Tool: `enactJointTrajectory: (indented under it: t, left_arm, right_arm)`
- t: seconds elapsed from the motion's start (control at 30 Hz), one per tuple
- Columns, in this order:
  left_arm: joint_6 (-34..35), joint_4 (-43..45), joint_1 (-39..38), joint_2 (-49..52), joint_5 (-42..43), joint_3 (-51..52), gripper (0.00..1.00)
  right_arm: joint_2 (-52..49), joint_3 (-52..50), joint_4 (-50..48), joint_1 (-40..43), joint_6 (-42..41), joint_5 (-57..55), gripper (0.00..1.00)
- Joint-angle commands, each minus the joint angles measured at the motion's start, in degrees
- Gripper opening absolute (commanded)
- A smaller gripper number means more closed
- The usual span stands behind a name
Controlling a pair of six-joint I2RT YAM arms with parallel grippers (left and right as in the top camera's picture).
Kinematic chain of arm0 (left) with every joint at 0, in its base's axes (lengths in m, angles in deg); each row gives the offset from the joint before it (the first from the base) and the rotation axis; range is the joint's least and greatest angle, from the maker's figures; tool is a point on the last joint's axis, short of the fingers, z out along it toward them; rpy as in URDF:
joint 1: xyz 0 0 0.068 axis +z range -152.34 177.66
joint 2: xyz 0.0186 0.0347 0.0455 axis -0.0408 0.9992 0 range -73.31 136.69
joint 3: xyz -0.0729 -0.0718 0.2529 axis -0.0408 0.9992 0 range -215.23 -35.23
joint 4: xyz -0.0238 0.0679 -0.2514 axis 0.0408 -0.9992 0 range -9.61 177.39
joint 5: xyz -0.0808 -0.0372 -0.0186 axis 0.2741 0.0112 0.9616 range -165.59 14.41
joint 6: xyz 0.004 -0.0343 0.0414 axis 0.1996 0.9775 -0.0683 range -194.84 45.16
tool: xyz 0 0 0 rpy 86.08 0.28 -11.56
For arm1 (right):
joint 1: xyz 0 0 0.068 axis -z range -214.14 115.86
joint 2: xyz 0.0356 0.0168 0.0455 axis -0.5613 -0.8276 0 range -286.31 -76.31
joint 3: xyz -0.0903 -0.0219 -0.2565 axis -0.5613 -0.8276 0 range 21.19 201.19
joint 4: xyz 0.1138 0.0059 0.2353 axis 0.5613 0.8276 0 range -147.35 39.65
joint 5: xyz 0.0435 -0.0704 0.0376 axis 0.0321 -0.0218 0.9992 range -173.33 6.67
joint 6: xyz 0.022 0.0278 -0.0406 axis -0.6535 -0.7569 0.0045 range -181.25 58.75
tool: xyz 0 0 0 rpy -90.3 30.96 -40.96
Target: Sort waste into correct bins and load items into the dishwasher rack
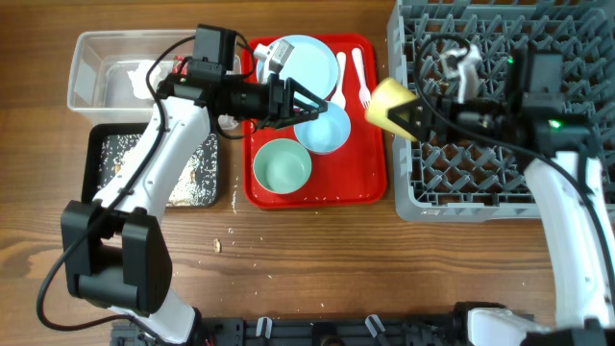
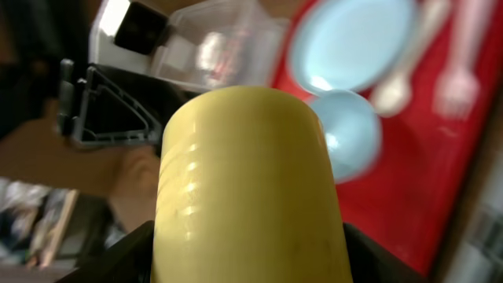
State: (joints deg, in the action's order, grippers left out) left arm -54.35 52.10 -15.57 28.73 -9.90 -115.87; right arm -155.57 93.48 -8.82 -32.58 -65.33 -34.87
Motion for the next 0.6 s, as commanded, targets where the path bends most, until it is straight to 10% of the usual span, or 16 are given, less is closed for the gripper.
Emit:
enactJointTrajectory:
  t: [0.0, 0.27, 0.57]
  left_arm:
    - [-0.52, -3.45, -0.15, -0.63, -25.53, -0.48, 0.44]
    - [-0.52, -9.20, -0.15, -0.61, -47.71, -0.46, 0.46]
    - [-0.72, -9.40, -0.15, -0.28, -49.29, -0.15, 0.47]
  right_arm:
    - [3.04, 1.22, 6.54, -0.09, -4.09, -18.56, 0.54]
    - [2.75, 1.22, 19.58, -0.11, -13.49, -36.24, 0.54]
    - [-5.68, 1.20, 22.93, -0.11, -14.51, -40.81, 0.54]
